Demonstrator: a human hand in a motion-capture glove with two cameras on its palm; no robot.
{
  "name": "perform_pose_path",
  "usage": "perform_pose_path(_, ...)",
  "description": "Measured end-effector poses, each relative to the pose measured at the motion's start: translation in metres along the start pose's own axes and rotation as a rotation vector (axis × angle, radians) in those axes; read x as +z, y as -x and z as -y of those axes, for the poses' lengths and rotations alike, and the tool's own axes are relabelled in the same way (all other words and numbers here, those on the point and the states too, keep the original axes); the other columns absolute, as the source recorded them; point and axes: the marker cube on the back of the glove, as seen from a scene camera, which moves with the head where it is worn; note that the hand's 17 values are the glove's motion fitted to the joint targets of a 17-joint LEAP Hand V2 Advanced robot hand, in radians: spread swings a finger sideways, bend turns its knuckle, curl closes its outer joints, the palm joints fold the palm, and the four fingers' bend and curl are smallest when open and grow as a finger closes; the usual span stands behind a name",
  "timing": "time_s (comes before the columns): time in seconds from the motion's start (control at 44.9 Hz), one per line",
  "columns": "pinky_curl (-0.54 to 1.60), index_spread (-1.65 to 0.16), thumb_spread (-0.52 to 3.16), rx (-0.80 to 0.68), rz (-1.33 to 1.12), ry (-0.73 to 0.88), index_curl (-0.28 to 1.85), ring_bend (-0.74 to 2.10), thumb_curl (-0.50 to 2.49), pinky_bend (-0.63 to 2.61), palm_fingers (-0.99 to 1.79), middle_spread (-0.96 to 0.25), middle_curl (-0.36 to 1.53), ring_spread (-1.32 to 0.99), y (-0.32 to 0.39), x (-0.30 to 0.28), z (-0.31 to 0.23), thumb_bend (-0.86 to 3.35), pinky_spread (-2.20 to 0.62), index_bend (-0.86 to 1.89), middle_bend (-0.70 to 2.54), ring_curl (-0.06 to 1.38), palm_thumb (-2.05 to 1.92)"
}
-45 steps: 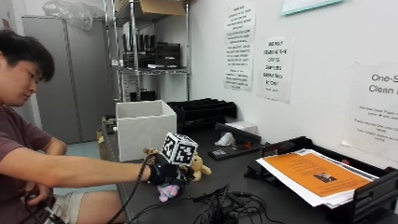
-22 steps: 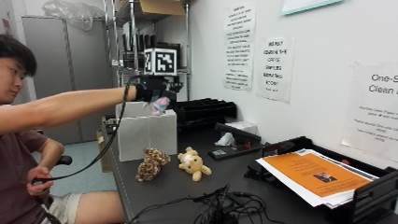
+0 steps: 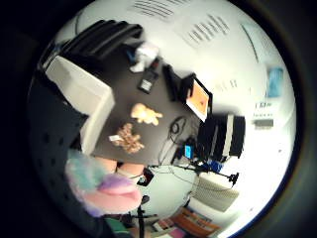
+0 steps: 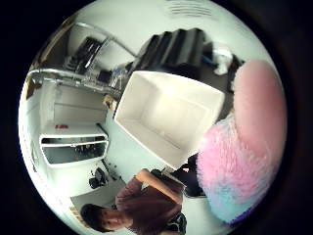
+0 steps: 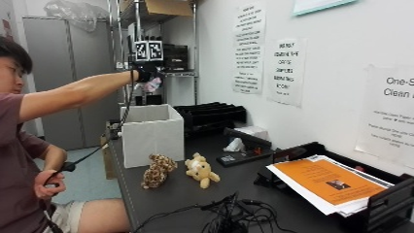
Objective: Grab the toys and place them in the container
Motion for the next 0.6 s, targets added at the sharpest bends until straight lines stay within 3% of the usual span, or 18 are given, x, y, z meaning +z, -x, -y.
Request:
perform_pose_path(0.268, 0.58, -0.22, 0.37, -0.261, 0.011, 0.013, 0.85, 1.4, 0.92, 1.05, 0.99, -0.25, 0.81, -0.34, 0.143, 0.043, 0.048, -0.01, -0.36, 1.12, 1.2, 0.66, 0.57)
perform_pose_path(0.446, 0.6, -0.22, 0.37, -0.214, 0.004, -0.038, 0.88, 1.39, 0.96, 1.04, 0.92, -0.25, 0.83, -0.35, 0.175, 0.048, 0.066, -0.01, -0.36, 1.11, 1.2, 0.67, 0.57)
perform_pose_path(0.535, 0.61, -0.22, 0.38, -0.234, -0.069, 0.086, 0.89, 1.38, 0.97, 1.05, 0.83, -0.26, 0.83, -0.35, 0.168, 0.054, 0.06, 0.0, -0.36, 1.09, 1.17, 0.67, 0.58)
perform_pose_path(0.602, 0.62, -0.22, 0.44, -0.157, -0.119, 0.271, 0.9, 1.39, 0.97, 1.06, 0.62, -0.27, 0.82, -0.35, 0.158, 0.06, 0.054, -0.02, -0.35, 1.01, 1.11, 0.68, 0.56)
